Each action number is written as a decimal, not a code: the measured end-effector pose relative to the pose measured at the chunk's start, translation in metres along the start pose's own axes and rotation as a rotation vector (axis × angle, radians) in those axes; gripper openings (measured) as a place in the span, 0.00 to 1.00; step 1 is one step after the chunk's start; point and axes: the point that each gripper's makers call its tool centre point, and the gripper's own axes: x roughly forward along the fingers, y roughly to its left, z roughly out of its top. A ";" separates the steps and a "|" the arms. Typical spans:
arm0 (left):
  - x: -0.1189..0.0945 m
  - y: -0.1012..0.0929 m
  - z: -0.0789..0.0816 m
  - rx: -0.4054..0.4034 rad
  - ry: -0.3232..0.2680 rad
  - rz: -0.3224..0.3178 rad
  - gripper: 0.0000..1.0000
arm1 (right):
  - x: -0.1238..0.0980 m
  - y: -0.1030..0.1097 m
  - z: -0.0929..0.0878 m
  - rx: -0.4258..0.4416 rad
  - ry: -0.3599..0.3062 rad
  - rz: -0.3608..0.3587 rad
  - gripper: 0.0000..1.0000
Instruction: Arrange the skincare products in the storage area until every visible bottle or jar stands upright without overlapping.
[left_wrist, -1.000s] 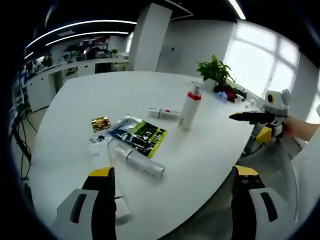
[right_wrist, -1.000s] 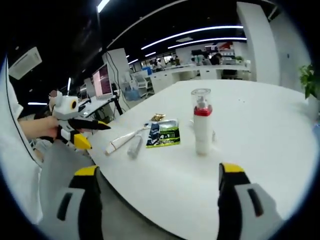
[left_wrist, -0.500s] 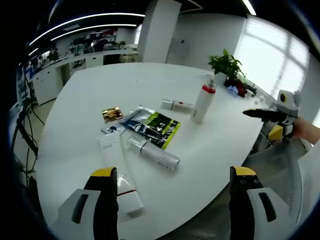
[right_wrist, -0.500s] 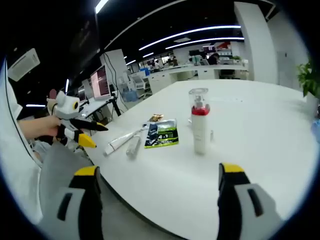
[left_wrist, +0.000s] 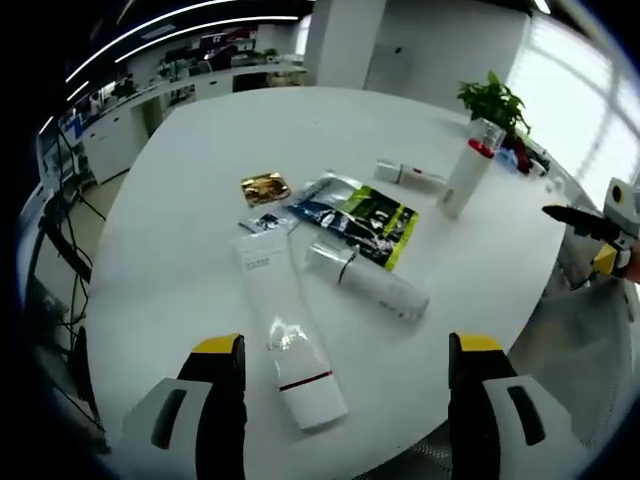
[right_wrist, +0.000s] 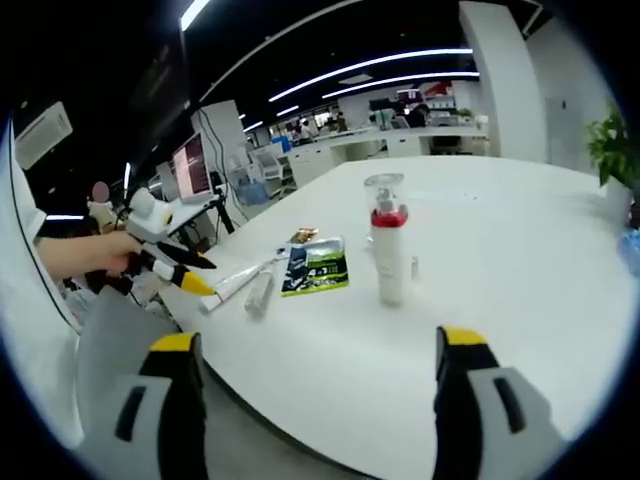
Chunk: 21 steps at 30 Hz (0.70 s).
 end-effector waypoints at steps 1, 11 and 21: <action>0.003 0.003 -0.001 -0.005 0.014 0.009 0.78 | 0.000 -0.001 0.000 0.002 0.000 -0.002 0.97; 0.028 0.027 -0.004 -0.019 0.116 0.085 0.62 | 0.003 -0.008 -0.002 0.022 0.005 -0.017 0.96; 0.048 0.043 0.003 -0.018 0.176 0.144 0.58 | 0.007 -0.012 -0.004 0.034 0.011 -0.023 0.95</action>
